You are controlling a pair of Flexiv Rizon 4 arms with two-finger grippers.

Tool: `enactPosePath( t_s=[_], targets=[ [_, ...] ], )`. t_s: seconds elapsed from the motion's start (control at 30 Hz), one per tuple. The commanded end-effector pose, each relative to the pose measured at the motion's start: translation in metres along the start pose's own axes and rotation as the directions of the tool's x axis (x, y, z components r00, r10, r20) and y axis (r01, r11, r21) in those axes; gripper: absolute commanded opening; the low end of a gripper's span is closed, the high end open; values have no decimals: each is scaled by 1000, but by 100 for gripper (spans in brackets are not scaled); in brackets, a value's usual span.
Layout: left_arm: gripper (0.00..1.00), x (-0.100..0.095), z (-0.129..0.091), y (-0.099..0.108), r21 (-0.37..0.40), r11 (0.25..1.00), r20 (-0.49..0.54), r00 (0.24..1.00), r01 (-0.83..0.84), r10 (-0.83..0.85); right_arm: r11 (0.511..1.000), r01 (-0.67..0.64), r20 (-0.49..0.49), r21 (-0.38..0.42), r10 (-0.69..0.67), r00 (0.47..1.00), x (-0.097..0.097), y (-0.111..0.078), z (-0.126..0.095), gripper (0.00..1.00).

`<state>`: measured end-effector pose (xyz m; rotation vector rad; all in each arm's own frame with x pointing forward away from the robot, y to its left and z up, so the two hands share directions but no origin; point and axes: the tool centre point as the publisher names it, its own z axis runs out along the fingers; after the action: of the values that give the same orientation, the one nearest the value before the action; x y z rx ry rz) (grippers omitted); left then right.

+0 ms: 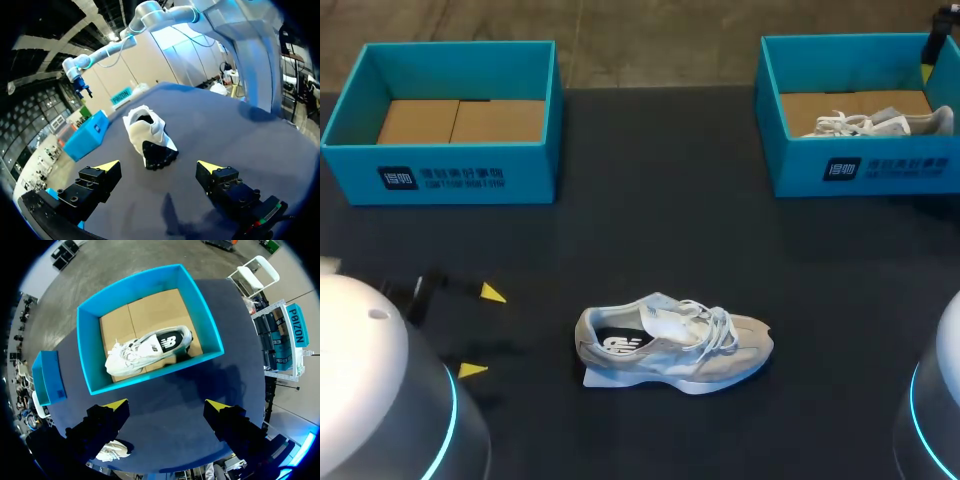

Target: Take the shoe out of the shoebox, open the shoe tongue, remove and reinsert the insole, then place the shoe into the shoebox

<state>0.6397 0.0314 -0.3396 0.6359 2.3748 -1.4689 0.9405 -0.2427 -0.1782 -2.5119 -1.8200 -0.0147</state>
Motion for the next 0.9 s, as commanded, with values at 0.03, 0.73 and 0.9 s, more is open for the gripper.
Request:
enactPosePath(
  t_s=[0.03, 0.73, 0.9],
  targets=[
    [100, 4, 2, 7, 69, 997, 59, 997, 44, -48, 1000, -1, 1, 0, 1, 1000, 0, 0, 0, 100],
    [100, -3, 12, 12, 71, 994, 48, 995, 79, -82, 1000, -1, 1, 0, 1, 1000, 0, 0, 0, 100],
    [100, -7, 24, 15, 75, 982, 36, 984, 171, -174, 1000, -1, 1, 0, 1, 1000, 0, 0, 0, 100]
  ],
)
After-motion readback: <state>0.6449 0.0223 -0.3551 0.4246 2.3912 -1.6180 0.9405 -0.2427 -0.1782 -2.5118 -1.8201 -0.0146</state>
